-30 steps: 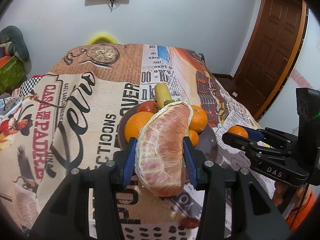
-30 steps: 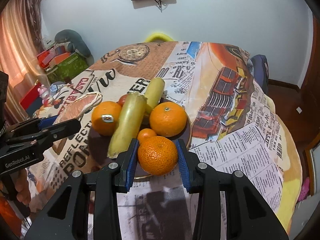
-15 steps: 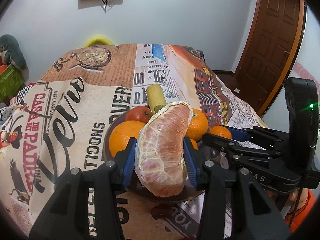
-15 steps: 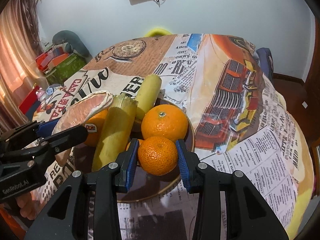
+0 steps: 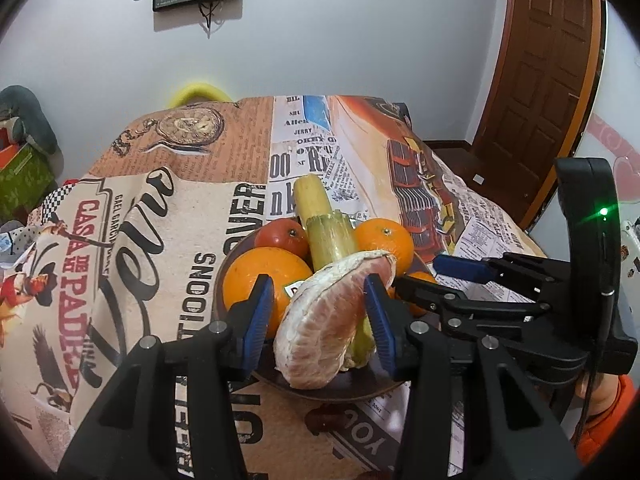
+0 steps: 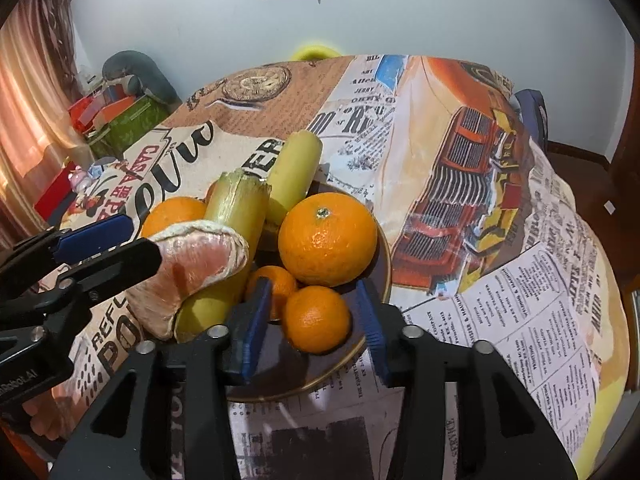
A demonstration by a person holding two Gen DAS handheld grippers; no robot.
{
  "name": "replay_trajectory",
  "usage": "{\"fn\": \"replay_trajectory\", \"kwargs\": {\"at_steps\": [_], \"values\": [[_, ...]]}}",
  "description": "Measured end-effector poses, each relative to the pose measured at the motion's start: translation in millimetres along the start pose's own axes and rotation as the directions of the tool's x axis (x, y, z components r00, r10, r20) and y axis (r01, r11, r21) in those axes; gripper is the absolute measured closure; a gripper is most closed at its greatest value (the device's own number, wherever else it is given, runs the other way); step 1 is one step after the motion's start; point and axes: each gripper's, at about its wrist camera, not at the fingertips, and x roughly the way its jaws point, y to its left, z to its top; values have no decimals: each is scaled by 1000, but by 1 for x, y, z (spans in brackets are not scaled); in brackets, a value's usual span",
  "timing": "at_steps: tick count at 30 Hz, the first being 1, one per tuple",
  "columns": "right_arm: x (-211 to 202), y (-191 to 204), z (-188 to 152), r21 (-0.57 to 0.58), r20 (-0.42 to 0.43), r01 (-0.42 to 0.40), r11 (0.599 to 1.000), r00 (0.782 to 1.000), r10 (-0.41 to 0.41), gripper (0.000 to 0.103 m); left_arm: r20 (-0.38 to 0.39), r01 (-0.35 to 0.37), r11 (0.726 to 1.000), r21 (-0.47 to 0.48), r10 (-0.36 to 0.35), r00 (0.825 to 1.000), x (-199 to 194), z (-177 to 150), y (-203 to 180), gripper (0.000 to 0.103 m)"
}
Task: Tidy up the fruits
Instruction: 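Place the pomelo segment on the plate with the left tool while the right tool places the tangerine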
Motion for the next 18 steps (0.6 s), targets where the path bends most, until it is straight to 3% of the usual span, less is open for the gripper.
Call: {"fn": "replay_trajectory", "kwargs": {"at_steps": [18], "values": [[-55,43,-9,-105,51,11,994,999,-5,57,-20,-66,997,-37,65,998,-60,-27,32,53]]}}
